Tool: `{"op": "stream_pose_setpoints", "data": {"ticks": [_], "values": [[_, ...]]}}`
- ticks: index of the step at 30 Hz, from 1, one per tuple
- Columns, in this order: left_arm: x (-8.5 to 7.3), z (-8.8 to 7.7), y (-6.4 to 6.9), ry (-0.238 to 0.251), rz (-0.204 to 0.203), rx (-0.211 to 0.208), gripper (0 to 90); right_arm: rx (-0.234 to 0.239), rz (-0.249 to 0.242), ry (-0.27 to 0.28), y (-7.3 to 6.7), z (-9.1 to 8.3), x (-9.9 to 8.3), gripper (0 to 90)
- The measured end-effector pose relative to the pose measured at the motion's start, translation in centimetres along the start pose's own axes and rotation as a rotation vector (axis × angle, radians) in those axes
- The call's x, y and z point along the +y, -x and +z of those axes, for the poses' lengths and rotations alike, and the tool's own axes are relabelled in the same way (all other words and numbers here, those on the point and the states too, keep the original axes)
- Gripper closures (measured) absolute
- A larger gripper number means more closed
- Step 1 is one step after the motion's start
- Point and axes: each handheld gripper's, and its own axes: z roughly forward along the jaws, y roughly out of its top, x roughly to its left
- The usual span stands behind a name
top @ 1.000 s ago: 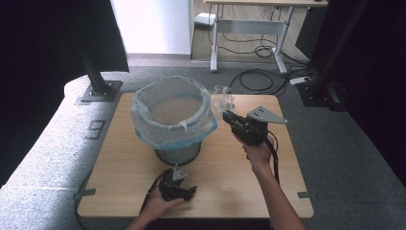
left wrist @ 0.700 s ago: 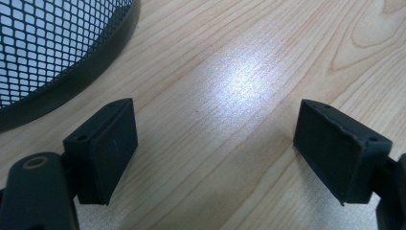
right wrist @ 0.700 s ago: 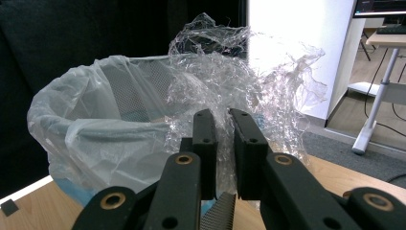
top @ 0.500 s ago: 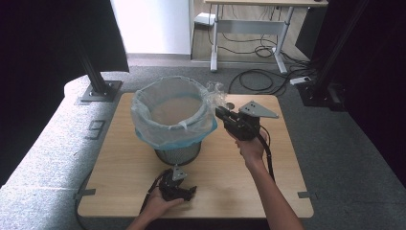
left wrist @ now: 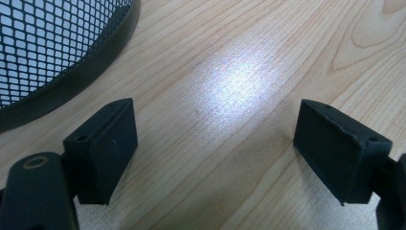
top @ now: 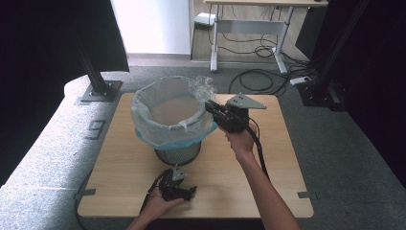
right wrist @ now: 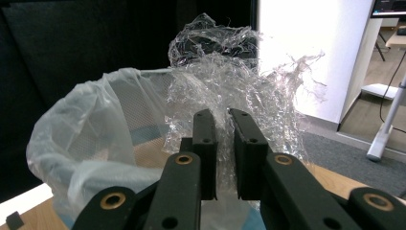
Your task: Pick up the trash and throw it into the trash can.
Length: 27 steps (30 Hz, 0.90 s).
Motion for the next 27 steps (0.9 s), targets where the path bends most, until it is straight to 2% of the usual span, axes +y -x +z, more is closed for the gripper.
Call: {"op": "stream_pose_setpoints", "data": {"ticks": [21,27], "values": [[0.0,0.0,0.0,0.001,0.003,-0.003,15.0,0.053,-0.038,-0.037,-2.6,4.6,1.2,80.4],[0.0,0.0,0.0,0.001,0.003,-0.003,15.0,0.065,-0.035,-0.043,-3.2,5.6,1.3,80.3]]}}
